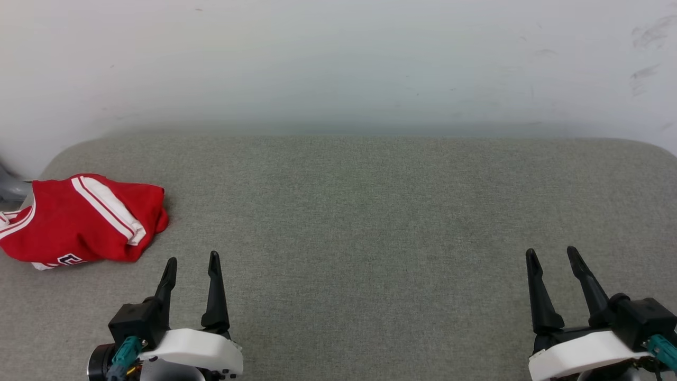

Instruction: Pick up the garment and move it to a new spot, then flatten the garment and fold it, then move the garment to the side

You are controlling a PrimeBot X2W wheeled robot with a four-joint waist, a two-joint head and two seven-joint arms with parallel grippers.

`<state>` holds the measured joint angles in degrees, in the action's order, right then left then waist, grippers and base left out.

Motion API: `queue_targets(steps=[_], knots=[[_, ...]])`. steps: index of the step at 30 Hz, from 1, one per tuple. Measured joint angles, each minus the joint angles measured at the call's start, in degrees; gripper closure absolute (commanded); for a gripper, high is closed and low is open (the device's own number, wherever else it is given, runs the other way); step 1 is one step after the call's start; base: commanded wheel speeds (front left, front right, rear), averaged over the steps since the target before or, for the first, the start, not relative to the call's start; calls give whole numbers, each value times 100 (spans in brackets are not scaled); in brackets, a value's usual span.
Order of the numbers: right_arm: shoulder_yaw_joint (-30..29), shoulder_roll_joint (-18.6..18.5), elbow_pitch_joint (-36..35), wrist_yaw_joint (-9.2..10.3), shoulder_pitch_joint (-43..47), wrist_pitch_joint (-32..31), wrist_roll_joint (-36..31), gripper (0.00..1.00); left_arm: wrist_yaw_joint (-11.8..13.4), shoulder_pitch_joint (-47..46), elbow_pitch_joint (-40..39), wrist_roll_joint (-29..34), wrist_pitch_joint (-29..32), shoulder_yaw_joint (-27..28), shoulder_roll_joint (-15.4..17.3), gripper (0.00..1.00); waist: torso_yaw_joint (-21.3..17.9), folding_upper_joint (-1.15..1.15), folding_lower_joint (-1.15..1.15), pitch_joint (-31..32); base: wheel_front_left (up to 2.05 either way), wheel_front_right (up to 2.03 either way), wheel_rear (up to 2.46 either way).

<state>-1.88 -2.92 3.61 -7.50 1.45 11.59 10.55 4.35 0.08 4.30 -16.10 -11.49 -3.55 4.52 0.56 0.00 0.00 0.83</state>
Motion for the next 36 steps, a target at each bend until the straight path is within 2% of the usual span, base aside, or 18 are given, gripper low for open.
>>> queue_targets(steps=[14, 25, 36], knots=[[-30, 0, -70, 0, 83, 157, -491, 0, -182, 68, 89, 570, -167, 24, -76, 0, 13, 0, 0, 21, 0, 0, 0], [-60, -1, -54, 0, 115, 260, -557, 0, -331, 82, 129, 940, -283, 155, -134, 0, 15, 0, 0, 30, 0, 0, 0], [-56, -1, 7, -1, 130, 350, -471, 0, -368, 101, 168, 1206, -350, 201, -155, 0, 22, 0, 0, 44, 0, 0, 0]])
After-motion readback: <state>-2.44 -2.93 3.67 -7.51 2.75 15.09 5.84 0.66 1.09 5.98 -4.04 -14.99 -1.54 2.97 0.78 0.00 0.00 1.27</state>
